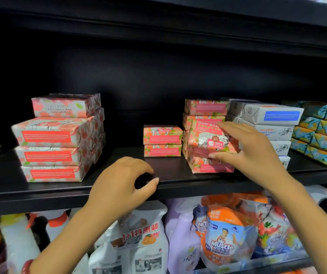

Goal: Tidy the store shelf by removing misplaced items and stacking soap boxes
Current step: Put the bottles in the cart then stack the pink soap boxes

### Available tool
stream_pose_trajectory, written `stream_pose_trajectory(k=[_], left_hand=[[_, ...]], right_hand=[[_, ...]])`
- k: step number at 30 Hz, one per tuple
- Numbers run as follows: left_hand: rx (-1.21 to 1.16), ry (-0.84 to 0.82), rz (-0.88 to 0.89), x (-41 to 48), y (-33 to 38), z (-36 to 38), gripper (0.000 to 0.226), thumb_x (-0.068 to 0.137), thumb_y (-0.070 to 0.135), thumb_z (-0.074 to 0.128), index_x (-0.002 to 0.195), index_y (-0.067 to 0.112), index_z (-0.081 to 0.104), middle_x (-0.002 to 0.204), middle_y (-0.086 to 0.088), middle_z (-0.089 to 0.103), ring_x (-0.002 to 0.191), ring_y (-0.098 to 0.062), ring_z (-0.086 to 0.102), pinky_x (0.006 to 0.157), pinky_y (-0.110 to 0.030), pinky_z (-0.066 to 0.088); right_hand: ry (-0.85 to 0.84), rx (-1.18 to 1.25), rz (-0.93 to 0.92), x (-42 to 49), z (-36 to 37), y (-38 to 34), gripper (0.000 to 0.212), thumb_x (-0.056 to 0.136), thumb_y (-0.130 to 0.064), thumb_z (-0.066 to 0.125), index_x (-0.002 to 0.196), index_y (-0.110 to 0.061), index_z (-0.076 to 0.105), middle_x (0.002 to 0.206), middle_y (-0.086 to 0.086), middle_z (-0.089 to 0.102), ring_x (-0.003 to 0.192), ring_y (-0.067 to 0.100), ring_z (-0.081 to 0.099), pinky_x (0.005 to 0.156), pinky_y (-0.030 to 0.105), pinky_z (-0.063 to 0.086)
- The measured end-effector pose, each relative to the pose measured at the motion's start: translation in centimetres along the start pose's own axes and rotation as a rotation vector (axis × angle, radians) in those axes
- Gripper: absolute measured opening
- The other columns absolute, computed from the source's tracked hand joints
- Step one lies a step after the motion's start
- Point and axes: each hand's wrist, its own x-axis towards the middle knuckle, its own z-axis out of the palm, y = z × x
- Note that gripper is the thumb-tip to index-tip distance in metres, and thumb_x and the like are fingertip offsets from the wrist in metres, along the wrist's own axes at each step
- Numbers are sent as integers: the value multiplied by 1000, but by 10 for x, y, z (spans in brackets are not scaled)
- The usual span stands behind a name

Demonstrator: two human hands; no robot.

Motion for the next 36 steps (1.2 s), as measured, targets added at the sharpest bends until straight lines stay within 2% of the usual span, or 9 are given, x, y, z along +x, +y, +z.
stream_pose_trajectory(k=[3, 6, 12, 15, 18, 25, 28, 32, 36], left_hand=[[20, -28, -9, 2, 2, 2, 52, 79, 61, 32, 97, 29, 70, 94, 18, 67, 91, -4, 59, 71, -26, 51], [33, -15, -3, 1, 2, 2, 49, 81, 59, 34, 95, 29, 70, 91, 19, 67, 88, -5, 61, 67, -25, 51], [38, -9, 0, 0, 3, 1, 45, 82, 56, 37, 92, 29, 72, 89, 19, 68, 85, -5, 62, 64, -23, 50], [34, -11, 1, -1, 3, 0, 44, 82, 55, 38, 92, 29, 72, 89, 19, 69, 85, -5, 62, 63, -22, 49], [36, -16, 0, -1, 3, 0, 44, 83, 55, 38, 92, 29, 72, 90, 19, 69, 85, -6, 63, 64, -22, 49], [15, -49, -24, 0, 3, -3, 51, 81, 59, 33, 98, 30, 71, 95, 19, 69, 91, -4, 61, 69, -23, 51], [4, -59, -40, 1, 0, -6, 56, 78, 62, 33, 98, 27, 72, 96, 17, 69, 92, -5, 61, 73, -25, 51], [49, -33, -54, -3, -5, -11, 56, 79, 60, 33, 96, 24, 73, 94, 13, 71, 89, -8, 63, 69, -30, 54], [84, 8, -67, -9, -7, -11, 50, 82, 57, 38, 92, 24, 74, 89, 13, 72, 85, -9, 66, 64, -28, 54]], right_hand=[[-125, 22, 65, 4, -1, 4, 75, 69, -41, 77, 135, -20, 49, 136, -1, 51, 126, 15, 42, 97, 18, 28], [-164, 22, 57, 2, 0, 4, 62, 75, -38, 73, 131, -19, 54, 132, -2, 54, 124, 16, 45, 97, 20, 30], [-87, -46, -30, 0, 6, 12, 38, 80, -25, 71, 116, -13, 66, 115, 3, 66, 108, 22, 57, 89, 27, 39], [-28, -110, -70, -2, 14, 18, 35, 80, -18, 72, 114, -12, 67, 112, 5, 67, 107, 27, 59, 88, 33, 42], [-11, -143, -66, -6, 19, 18, 35, 84, -22, 69, 117, -12, 64, 114, 5, 66, 108, 27, 58, 88, 38, 47], [159, -42, -231, -2, 31, -27, 32, 85, -26, 57, 109, -7, 66, 109, 5, 65, 103, 22, 57, 91, 27, 41], [101, -30, -305, 11, 47, -55, 35, 85, -25, 58, 115, -7, 63, 115, 6, 63, 109, 21, 55, 93, 25, 39], [-25, -85, -265, 30, 66, -86, 45, 83, -19, 65, 125, -5, 55, 126, 9, 57, 118, 25, 51, 93, 34, 44], [-194, -320, -203, 50, 84, -100, 43, 93, -19, 52, 133, -10, 40, 133, 5, 46, 123, 20, 41, 94, 29, 39]])
